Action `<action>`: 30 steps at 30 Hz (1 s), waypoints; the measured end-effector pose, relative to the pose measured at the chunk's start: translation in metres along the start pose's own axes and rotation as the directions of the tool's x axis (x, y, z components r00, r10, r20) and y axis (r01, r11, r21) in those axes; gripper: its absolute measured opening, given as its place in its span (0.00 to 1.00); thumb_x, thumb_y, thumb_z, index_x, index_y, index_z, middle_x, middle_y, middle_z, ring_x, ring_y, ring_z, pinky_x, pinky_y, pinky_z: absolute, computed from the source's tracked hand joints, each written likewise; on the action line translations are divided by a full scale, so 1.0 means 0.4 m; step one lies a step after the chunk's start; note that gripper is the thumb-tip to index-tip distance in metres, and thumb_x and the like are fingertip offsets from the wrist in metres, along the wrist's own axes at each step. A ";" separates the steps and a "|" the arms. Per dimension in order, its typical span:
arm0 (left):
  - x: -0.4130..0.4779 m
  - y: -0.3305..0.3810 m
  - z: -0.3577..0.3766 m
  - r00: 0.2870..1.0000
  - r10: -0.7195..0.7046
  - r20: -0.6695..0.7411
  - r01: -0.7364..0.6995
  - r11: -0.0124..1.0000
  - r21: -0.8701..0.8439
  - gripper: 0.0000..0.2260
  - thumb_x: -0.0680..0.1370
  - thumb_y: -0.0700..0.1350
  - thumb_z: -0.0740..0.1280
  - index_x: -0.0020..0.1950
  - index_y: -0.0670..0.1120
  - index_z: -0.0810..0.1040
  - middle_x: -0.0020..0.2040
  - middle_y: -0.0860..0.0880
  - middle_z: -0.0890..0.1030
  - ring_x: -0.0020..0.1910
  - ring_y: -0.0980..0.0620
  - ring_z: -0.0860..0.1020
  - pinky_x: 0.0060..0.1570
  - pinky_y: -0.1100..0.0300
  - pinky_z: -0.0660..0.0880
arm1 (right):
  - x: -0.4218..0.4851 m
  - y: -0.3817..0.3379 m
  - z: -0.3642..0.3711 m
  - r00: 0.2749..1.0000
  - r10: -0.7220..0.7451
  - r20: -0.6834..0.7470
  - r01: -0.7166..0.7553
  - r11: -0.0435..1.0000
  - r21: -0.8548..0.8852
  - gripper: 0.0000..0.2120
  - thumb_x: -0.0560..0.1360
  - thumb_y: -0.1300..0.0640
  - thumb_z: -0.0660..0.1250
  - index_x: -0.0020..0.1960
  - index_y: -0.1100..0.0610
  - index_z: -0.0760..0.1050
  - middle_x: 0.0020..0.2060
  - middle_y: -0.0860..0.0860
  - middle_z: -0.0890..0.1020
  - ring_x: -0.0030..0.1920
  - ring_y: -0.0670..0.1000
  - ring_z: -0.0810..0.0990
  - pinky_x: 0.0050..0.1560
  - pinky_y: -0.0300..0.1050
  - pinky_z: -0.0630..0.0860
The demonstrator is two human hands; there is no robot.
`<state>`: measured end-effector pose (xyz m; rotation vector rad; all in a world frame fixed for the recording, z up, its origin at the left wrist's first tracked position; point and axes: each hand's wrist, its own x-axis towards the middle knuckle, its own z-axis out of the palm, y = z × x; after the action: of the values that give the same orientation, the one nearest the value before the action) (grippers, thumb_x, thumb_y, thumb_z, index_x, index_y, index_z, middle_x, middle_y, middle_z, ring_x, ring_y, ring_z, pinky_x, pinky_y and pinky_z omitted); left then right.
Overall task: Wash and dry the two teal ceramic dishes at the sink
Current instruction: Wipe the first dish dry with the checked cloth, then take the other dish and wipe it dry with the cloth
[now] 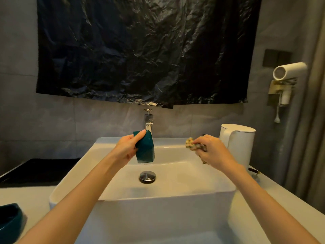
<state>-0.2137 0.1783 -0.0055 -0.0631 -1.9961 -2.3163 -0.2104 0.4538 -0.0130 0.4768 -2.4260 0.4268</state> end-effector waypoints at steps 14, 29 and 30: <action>-0.190 -0.004 0.165 0.931 0.206 0.300 -0.329 0.828 0.455 0.04 0.76 0.50 0.66 0.49 0.53 0.72 0.47 0.51 0.78 0.47 0.52 0.77 0.41 0.63 0.75 | -0.337 0.267 -0.018 0.732 0.629 0.262 -0.596 0.778 -0.202 0.09 0.75 0.56 0.66 0.55 0.51 0.79 0.47 0.51 0.82 0.43 0.50 0.79 0.38 0.41 0.76; -0.318 0.027 0.104 0.861 0.284 0.423 -0.488 0.697 0.525 0.11 0.77 0.47 0.65 0.59 0.50 0.71 0.51 0.52 0.78 0.50 0.52 0.79 0.39 0.67 0.78 | -0.233 -0.087 -0.162 0.999 -0.020 -0.046 0.033 0.954 0.299 0.19 0.75 0.57 0.69 0.64 0.46 0.72 0.61 0.42 0.73 0.57 0.43 0.72 0.59 0.37 0.72; -0.330 0.031 0.086 0.857 0.284 0.429 -0.495 0.685 0.535 0.11 0.77 0.46 0.65 0.59 0.50 0.71 0.51 0.52 0.79 0.50 0.52 0.79 0.40 0.66 0.78 | -0.223 -0.132 -0.167 0.995 -0.099 -0.034 0.105 0.944 0.313 0.21 0.75 0.56 0.70 0.65 0.45 0.71 0.62 0.41 0.72 0.57 0.42 0.72 0.58 0.36 0.72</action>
<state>-0.0819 0.2153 0.0005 -0.7805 -2.4882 -1.3401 -0.0871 0.4553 -0.0092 0.7279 -2.3110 0.7746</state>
